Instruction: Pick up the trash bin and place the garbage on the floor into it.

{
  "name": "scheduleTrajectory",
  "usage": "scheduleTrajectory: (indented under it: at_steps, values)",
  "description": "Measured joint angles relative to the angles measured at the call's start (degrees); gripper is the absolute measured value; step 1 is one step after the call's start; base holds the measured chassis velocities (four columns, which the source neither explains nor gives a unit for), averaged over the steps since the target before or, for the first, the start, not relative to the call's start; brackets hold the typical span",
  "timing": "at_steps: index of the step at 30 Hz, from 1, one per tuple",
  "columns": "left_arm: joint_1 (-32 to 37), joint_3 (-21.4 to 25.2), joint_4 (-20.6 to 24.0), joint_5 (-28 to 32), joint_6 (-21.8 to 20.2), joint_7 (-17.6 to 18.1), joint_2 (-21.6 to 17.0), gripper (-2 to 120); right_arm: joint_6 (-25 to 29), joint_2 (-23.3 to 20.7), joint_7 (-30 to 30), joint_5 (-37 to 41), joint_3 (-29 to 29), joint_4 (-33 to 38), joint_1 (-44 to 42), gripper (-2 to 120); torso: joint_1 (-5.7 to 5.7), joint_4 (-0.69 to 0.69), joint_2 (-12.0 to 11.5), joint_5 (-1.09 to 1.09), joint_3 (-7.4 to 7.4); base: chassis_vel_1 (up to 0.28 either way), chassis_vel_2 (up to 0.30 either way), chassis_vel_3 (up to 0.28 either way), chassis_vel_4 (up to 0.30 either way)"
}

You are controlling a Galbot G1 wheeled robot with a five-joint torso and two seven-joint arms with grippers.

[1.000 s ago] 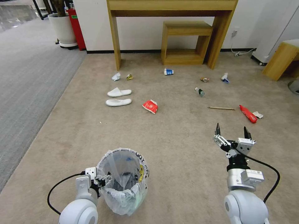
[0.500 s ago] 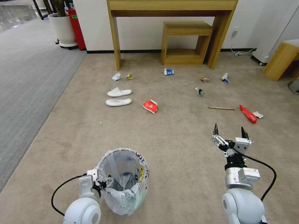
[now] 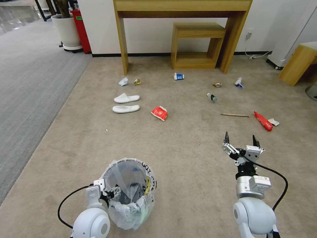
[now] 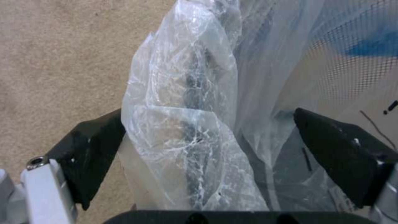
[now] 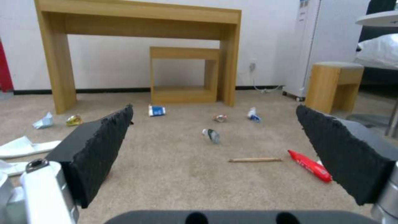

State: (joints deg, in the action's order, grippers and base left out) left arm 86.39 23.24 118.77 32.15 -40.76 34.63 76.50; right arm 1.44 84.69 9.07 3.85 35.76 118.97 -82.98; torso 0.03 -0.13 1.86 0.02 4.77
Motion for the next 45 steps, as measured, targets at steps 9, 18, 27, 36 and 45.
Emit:
scheduleTrajectory:
  at_steps: [9, 18, 27, 36, 45]
  values:
    - [0.3, 0.2, 0.5, 1.1, -0.4, -0.1, 0.5, 87, 0.1, -0.3, 0.0, 0.0, 0.1, 0.1, 0.0, 100, 0.0, 0.0, 0.0, -0.02, 0.01, 0.0, 0.0, 0.0, 0.0]
    - [0.6, 0.4, 0.7, 1.5, -0.8, -0.3, 0.9, 60, 0.3, -0.4, 0.0, 0.0, 0.0, 0.2, -0.2, 100, 0.0, 0.0, 0.0, -0.01, 0.0, 0.0, 0.0, 0.0, 0.0]
    - [0.2, 0.5, -0.2, 1.8, -0.8, -0.3, 1.3, 27, 0.6, -0.6, 0.0, 0.0, 0.0, -0.1, -0.3, 100, 0.0, 0.0, 0.0, 0.01, 0.0, 0.0, 0.0, 0.0, 0.0]
    - [-0.4, 0.3, -1.4, 1.9, -0.5, -0.7, 1.9, 9, 1.2, -0.8, 0.0, -0.1, 0.2, -0.7, -0.4, 100, 0.0, 0.01, 0.0, 0.04, -0.02, 0.0, 0.0, 0.0, 0.0]
    - [-1.3, 0.6, -2.0, 2.0, -0.1, -1.4, 2.2, 9, 1.2, -0.9, 0.0, -0.2, 0.2, -1.4, -0.3, 100, -0.01, 0.01, 0.0, 0.01, 0.0, 0.0, 0.0, 0.0, 0.0]
